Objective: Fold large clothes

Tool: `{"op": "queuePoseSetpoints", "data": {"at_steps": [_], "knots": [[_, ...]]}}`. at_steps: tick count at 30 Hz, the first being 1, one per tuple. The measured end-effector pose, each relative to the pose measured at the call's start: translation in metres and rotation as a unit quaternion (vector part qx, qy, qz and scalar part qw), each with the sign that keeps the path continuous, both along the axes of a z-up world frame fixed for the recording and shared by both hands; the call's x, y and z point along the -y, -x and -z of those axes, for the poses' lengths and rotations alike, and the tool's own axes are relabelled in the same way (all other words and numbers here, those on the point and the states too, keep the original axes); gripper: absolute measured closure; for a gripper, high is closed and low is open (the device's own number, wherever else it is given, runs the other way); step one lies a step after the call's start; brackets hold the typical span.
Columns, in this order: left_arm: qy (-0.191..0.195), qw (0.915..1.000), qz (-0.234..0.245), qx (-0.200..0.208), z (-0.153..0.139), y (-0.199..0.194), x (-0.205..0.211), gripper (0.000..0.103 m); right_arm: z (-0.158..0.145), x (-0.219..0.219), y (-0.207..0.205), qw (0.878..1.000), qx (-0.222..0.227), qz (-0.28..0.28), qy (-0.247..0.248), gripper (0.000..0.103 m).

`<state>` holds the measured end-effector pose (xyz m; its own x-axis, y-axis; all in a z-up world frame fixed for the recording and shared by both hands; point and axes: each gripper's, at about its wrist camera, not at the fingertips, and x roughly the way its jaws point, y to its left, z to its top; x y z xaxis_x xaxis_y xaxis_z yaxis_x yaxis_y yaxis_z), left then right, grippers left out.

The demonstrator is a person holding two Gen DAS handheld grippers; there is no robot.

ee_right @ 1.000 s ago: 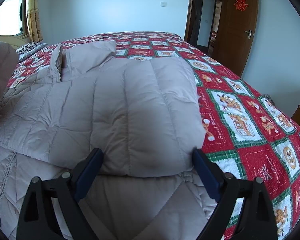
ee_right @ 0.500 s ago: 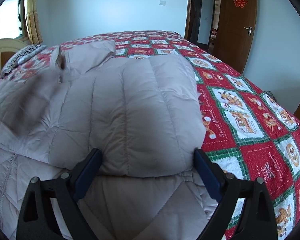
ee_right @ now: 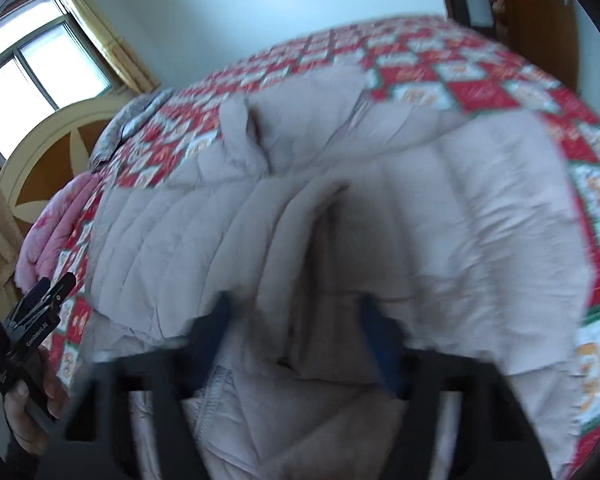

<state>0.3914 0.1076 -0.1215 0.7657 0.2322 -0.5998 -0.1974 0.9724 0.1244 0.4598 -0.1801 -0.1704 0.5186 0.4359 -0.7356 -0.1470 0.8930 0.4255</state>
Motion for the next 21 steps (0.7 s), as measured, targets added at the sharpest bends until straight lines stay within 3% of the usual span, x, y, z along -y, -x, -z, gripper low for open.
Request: {"op": "queuePoseSetpoints", "data": {"at_steps": [1,4,8,11,13,14,15,16,19,21], "knots": [[-0.003,1.0,-0.001,0.0,0.0,0.003,-0.003,0.013,0.005,-0.002,-0.001,1.0,-0.01,-0.006,-0.019,0.082],[-0.009,1.0,-0.001,0.002,-0.003,0.006,-0.013,0.013,0.001,-0.001,0.013,1.0,0.011,0.003,-0.002,0.092],[0.003,1.0,-0.004,-0.002,-0.007,0.002,-0.02,0.013,-0.009,0.02,0.035,0.998,0.037,0.03,0.048,0.094],[0.012,0.9999,-0.001,-0.007,-0.007,-0.004,-0.013,0.013,-0.006,0.036,0.037,0.995,0.027,0.053,0.082,0.093],[0.014,0.9998,0.009,-0.011,-0.007,-0.008,-0.003,0.013,0.002,0.038,0.035,0.993,0.018,0.041,0.11,0.082],[0.013,0.9997,0.015,-0.012,-0.007,-0.01,0.004,0.013,0.002,0.038,0.036,0.991,0.02,0.045,0.124,0.071],[0.007,0.9997,0.022,-0.012,-0.008,-0.013,0.011,0.013,-0.001,0.04,0.038,0.989,0.026,0.053,0.137,0.05],[-0.002,0.9995,0.029,-0.011,-0.01,-0.015,0.018,0.013,-0.009,0.043,0.043,0.987,0.038,0.066,0.14,0.045],[-0.018,0.999,0.041,0.003,-0.022,-0.024,0.029,0.013,-0.036,0.055,0.055,0.978,0.083,0.123,0.149,0.043],[-0.011,0.9989,0.044,0.006,-0.027,-0.035,0.031,0.013,-0.053,0.051,0.057,0.975,0.113,0.128,0.139,0.043]]}}
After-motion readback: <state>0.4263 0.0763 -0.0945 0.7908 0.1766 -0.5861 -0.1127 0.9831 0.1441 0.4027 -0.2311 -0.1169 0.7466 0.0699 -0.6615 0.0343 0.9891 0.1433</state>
